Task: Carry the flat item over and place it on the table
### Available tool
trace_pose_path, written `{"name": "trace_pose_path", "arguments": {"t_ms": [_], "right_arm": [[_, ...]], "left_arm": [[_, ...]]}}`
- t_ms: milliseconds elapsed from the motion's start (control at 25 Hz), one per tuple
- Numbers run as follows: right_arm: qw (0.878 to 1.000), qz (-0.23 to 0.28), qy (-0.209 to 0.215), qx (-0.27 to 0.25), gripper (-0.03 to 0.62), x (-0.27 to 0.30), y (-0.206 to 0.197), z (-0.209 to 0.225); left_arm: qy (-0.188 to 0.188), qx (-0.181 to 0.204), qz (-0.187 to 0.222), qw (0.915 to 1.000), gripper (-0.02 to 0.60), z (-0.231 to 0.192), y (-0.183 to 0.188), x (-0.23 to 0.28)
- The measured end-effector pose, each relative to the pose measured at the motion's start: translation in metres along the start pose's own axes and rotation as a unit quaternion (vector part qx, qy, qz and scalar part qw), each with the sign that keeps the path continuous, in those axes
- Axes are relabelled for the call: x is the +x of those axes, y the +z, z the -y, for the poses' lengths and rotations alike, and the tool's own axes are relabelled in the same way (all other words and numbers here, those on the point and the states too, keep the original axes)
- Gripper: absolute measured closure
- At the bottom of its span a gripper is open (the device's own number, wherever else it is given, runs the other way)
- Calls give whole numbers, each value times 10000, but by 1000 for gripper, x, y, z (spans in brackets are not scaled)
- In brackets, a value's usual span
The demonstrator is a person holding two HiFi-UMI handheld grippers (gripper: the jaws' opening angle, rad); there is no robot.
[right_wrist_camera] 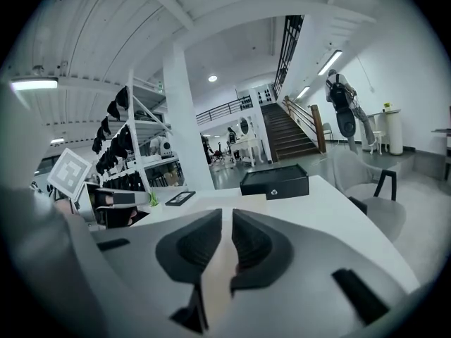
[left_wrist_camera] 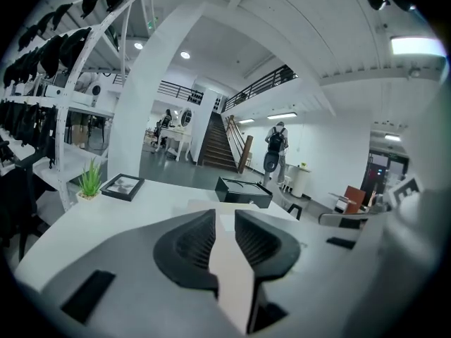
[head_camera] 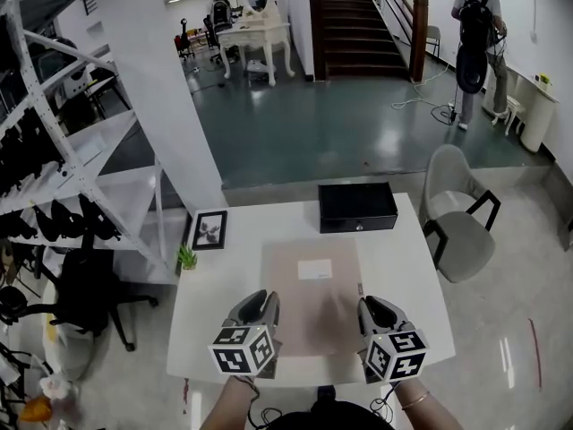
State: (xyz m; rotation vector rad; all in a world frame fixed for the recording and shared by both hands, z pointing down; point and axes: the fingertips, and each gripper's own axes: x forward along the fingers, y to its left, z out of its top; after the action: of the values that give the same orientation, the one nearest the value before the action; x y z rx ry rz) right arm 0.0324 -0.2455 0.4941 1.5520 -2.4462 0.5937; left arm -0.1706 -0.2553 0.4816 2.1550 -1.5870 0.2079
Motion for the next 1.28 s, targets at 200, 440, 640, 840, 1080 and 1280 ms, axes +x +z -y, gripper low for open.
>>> {"name": "trace_pose_path", "arguments": {"t_ms": [200,440,640,840,1080,1280], "right_arm": [[10000,31,-41,-61,577,-3,2,-1],[9999,37,51,-158,594,-4,1,-6],[9997,48,125,-220,594,-3,2,-9],[9993,4,156,-334,594,-2,4,-11],[9992,-77,157,-365,594,-4,0,-6],[9990,-98,157,-413,594,-1,1,-2]], "left_arm": [[74,130,-23,9999,535,1,-6,-8],[222,298,-69,9993,555,1,-15,-14],[277,417,-43,9987,558,0,-12,-14],[286,383,-44,9988,558,-1,-10,-14],[318,322,-94,9989,558,1,-14,-12],[353,307,-79,9989,558,2,-12,-7]]}}
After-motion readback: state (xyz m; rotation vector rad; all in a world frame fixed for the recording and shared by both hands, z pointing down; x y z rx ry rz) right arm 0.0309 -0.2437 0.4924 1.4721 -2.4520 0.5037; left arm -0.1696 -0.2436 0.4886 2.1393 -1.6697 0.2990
